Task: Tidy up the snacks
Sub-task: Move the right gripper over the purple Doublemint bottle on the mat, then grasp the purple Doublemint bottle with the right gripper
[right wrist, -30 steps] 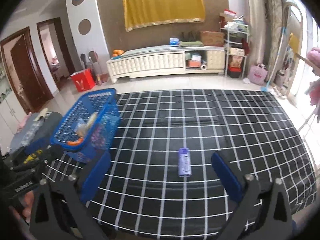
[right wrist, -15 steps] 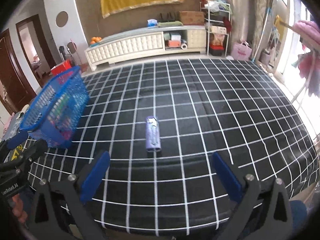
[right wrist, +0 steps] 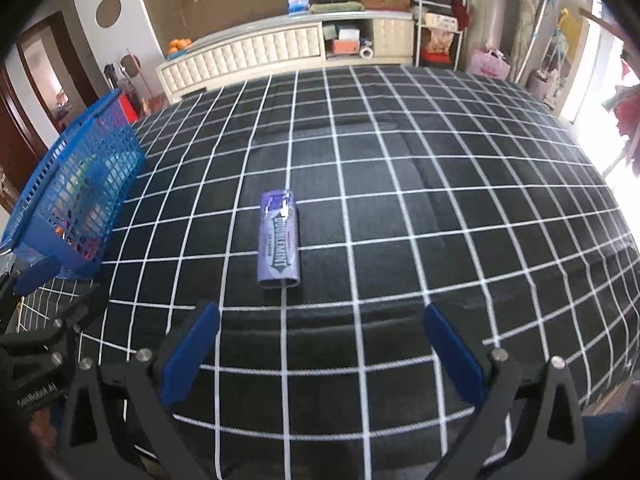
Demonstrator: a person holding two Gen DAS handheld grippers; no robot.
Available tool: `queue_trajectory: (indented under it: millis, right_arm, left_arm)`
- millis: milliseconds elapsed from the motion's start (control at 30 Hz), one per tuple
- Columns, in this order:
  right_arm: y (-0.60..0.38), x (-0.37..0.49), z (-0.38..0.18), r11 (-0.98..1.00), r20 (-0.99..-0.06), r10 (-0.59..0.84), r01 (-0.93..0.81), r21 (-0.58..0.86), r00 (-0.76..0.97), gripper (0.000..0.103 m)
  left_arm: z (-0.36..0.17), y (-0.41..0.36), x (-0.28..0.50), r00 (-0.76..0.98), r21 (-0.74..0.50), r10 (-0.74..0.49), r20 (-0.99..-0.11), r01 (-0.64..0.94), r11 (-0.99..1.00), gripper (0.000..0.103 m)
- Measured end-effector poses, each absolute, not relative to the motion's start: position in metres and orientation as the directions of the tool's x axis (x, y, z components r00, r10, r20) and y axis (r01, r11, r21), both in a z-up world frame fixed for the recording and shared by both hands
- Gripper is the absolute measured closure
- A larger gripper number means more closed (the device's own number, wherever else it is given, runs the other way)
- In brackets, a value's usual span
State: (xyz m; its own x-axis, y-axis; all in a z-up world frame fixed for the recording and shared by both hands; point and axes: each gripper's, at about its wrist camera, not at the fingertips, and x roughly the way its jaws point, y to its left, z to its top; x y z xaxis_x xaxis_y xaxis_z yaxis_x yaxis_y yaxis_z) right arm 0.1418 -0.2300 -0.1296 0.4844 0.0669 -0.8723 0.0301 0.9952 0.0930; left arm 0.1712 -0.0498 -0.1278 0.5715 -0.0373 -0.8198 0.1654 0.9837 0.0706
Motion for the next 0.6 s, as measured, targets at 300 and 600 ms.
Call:
queue_trajectory:
  millis: [300, 600]
  right_arm:
    - [-0.215, 0.166, -0.145, 0.998, -0.886, 0.057, 0.0, 0.064, 0.46, 0.0]
    - [-0.208, 0.187, -0.149, 0.998, -0.883, 0.056, -0.035, 0.045, 0.466, 0.007]
  left_arm:
    - [-0.144, -0.054, 0.19, 0.555, 0.063, -0.045, -0.831, 0.175, 0.983, 0.014]
    - [-0.154, -0.053, 0.217, 0.562, 0.077, -0.026, -0.827, 0.158, 0.984, 0.014]
